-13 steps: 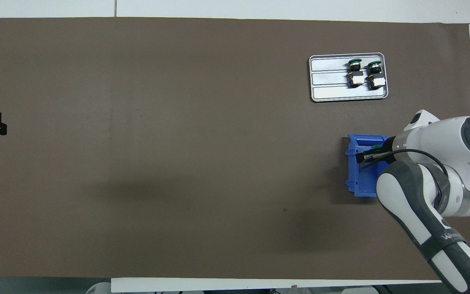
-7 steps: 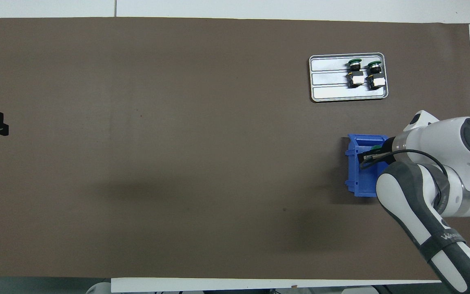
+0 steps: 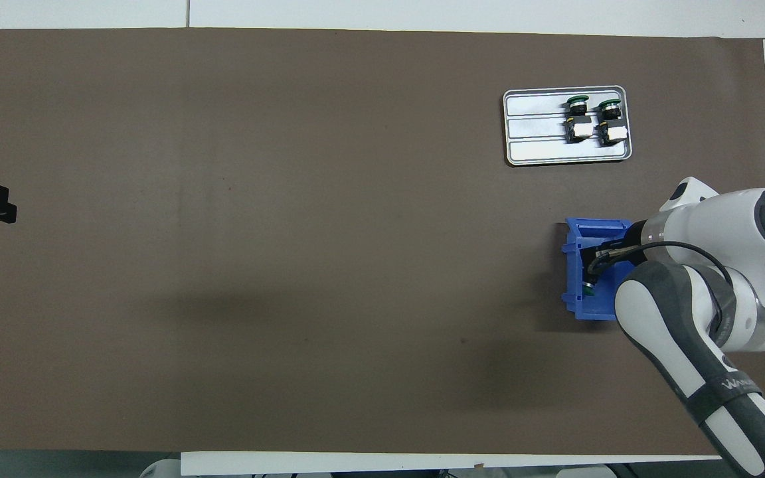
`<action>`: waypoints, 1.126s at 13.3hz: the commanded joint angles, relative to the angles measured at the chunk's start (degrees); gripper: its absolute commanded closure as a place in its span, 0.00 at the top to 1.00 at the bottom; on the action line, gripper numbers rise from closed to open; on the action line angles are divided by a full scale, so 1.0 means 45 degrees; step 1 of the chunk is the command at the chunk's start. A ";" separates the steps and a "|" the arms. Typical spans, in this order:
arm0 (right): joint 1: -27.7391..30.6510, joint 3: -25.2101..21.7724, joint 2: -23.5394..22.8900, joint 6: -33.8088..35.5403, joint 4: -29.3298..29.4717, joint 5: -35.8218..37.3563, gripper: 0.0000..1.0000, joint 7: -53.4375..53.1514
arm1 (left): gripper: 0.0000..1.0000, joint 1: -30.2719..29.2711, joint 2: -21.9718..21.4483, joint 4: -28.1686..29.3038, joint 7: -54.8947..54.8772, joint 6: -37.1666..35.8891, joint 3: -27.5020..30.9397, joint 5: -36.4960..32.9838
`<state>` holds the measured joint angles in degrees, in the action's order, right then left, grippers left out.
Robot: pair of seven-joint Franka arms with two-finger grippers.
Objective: Place and press button with both arms
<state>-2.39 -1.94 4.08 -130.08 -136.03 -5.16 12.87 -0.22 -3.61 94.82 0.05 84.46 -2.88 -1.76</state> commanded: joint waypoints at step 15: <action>0.2348 -0.0077 -0.0590 1.0912 1.1038 0.0519 0.99 -0.0181 | 1.00 0.0380 -0.0097 0.0101 -0.0090 0.0000 0.0093 0.0079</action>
<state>7.81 -2.62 7.37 -86.60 -98.28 -4.65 14.50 1.04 -3.61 94.82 0.04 84.46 -2.99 -1.73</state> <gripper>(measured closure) 0.004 0.000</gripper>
